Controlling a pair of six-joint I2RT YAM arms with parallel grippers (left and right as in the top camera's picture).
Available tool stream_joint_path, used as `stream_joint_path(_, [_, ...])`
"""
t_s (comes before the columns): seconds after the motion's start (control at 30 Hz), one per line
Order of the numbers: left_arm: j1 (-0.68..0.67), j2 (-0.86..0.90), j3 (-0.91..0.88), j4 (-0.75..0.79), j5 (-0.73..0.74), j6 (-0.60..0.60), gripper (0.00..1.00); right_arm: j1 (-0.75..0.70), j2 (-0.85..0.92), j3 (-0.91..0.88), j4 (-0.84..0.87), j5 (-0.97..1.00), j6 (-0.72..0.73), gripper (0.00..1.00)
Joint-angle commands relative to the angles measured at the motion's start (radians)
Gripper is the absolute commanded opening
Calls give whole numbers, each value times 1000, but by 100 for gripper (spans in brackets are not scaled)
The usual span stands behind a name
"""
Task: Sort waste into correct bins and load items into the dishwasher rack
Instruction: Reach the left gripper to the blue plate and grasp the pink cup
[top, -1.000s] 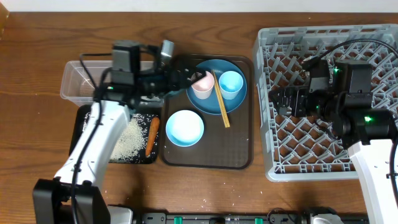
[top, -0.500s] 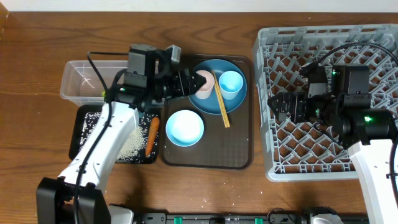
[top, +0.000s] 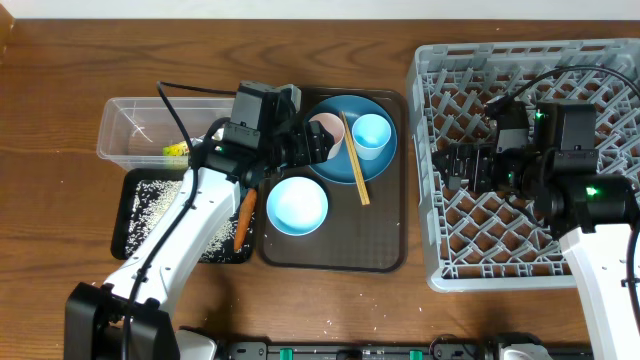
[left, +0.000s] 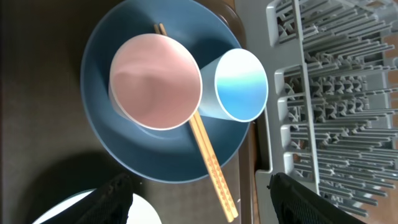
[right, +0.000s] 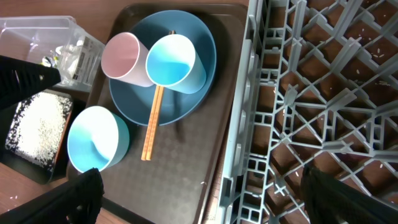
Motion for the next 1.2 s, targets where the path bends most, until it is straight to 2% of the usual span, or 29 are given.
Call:
stream_joint_path(0.0, [-6, 4, 15, 3, -38, 10, 73, -17, -8, 12, -1, 3, 5, 99])
stream_joint_path(0.2, [-30, 15, 15, 36, -280, -17, 72, -17, -8, 12, -1, 3, 5, 99])
stream_joint_path(0.23, [-35, 24, 15, 59, -303, -17, 66, -17, -8, 12, -1, 3, 5, 99])
stream_joint_path(0.3, [-43, 44, 15, 100, -306, -38, 61, -17, -8, 12, -1, 3, 5, 99])
stream_joint_path(0.43, [-50, 90, 15, 166, -306, -111, 61, -17, -8, 12, -1, 3, 5, 99])
stream_joint_path(0.67, [-47, 198, 15, 277, -318, -130, 62, -17, -8, 12, -1, 3, 5, 99])
stream_joint_path(0.93, [-45, 286, 15, 275, -325, -130, 60, -17, -8, 12, -1, 3, 5, 99])
stream_joint_path(1.03, [-45, 288, 15, 276, -326, -129, 52, -17, -8, 12, -1, 3, 5, 99])
stream_joint_path(1.1, [-45, 288, 15, 277, -347, -129, 34, -17, -8, 12, -1, 3, 5, 99])
stream_joint_path(1.17, [-45, 288, 15, 275, -358, -129, 22, -17, -8, 12, -1, 3, 5, 99])
